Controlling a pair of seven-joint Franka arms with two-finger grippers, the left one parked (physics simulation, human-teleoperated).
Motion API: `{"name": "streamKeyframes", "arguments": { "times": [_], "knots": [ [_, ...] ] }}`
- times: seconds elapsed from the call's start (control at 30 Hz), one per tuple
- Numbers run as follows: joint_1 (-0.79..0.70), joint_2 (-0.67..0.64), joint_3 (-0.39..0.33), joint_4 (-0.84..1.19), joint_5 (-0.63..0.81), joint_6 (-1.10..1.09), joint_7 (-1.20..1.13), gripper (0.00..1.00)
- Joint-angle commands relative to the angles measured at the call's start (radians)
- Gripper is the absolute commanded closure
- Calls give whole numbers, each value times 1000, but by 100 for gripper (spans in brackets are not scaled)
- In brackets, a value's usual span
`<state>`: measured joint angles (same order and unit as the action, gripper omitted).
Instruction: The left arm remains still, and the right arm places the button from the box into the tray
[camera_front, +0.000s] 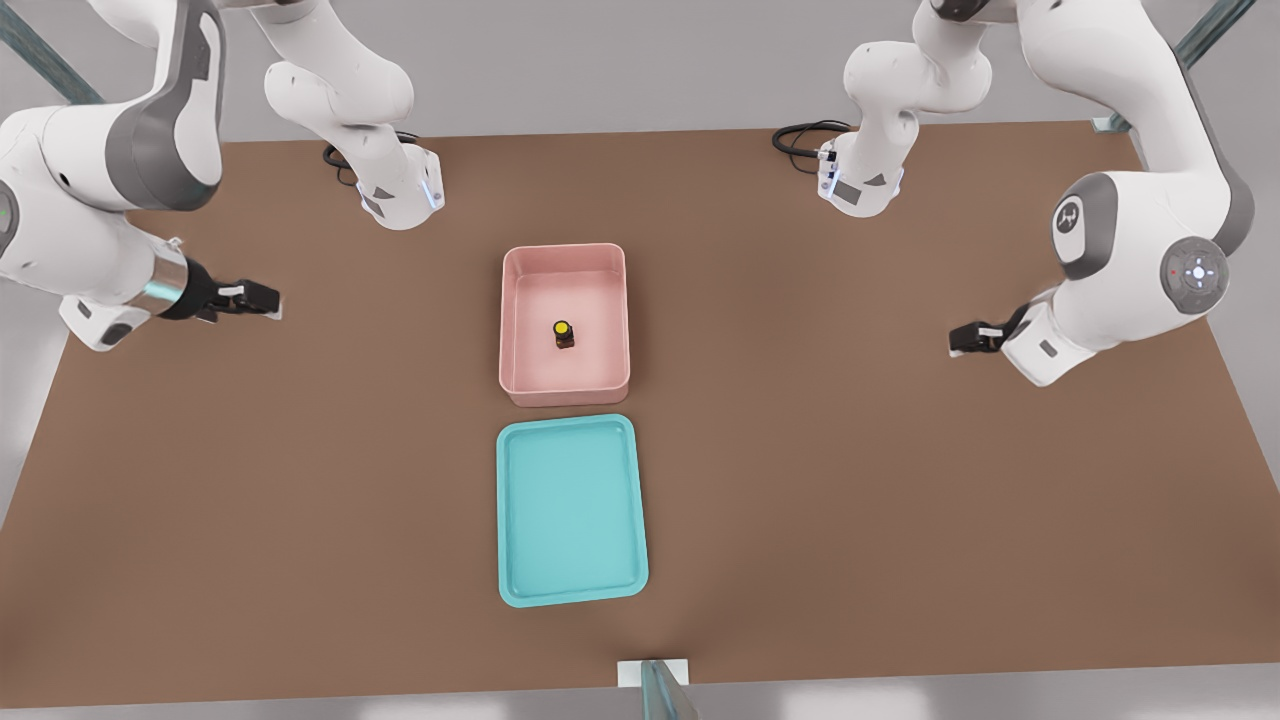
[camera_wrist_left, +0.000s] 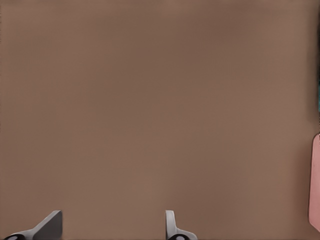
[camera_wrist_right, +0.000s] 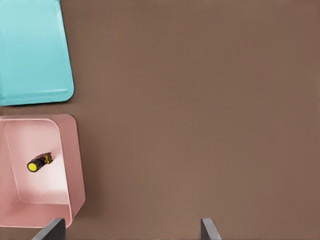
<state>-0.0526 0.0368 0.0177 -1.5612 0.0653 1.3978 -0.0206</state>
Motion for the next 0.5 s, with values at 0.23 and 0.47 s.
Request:
{"name": "streamKeyframes", "arguments": {
  "times": [0.23,0.47],
  "knots": [
    [304,58,27,43,50,115,309,0],
    [484,141,39,-65,57,268,472,0]
  ]
}}
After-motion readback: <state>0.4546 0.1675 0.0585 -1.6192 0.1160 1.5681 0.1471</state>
